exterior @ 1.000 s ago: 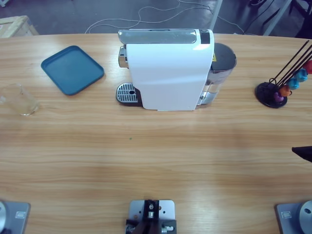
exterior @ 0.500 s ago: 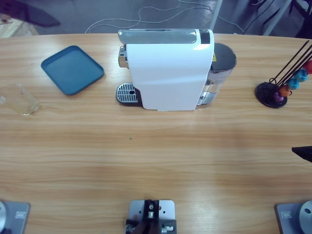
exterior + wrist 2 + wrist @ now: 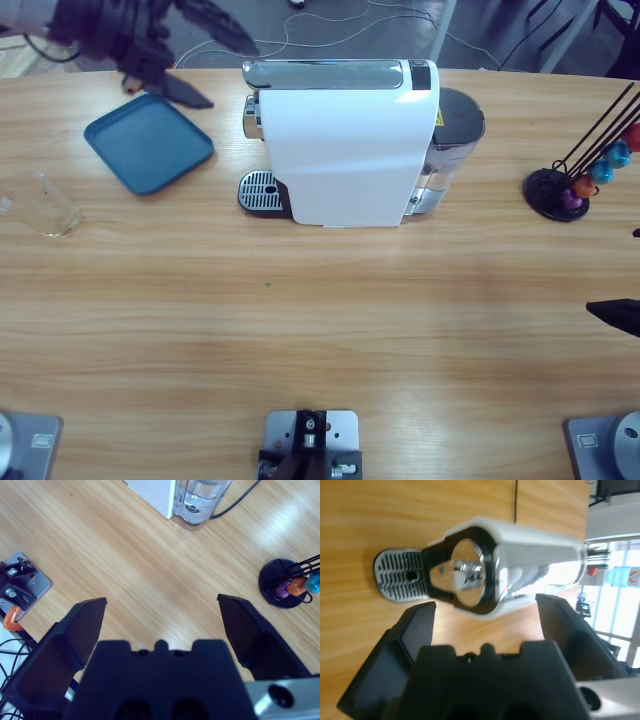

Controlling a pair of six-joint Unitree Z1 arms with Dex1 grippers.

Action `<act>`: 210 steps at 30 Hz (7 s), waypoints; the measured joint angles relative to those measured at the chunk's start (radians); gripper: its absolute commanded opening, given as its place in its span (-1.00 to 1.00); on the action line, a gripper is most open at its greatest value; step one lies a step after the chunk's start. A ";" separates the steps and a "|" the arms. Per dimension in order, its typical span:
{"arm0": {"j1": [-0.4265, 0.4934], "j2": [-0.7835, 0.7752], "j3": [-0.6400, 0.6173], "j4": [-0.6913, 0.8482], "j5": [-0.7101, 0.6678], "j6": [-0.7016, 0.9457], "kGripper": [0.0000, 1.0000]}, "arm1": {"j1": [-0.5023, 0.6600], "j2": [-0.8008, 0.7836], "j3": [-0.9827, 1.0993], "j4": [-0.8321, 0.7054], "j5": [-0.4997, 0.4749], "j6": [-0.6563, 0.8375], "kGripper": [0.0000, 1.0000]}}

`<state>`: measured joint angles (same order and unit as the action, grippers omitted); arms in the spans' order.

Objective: Pour coffee

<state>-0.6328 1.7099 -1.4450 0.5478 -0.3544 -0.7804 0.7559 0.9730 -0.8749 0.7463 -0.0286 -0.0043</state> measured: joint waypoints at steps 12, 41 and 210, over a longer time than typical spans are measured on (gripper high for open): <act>0.029 0.017 0.064 -0.158 -0.112 -0.018 -0.58 | 0.000 0.025 -0.003 0.001 0.000 0.000 1.00; 0.010 -0.008 0.072 -0.335 -0.237 -0.024 -1.00 | 0.000 0.027 -0.005 0.003 0.000 0.000 1.00; -0.372 -0.808 0.680 -0.105 0.549 0.624 1.00 | -0.612 0.348 0.285 -0.823 -0.217 0.215 -1.00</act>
<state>-1.0051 0.9014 -0.7651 0.4425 0.1947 -0.1564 0.1438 1.3213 -0.5901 -0.0770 -0.2459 0.2106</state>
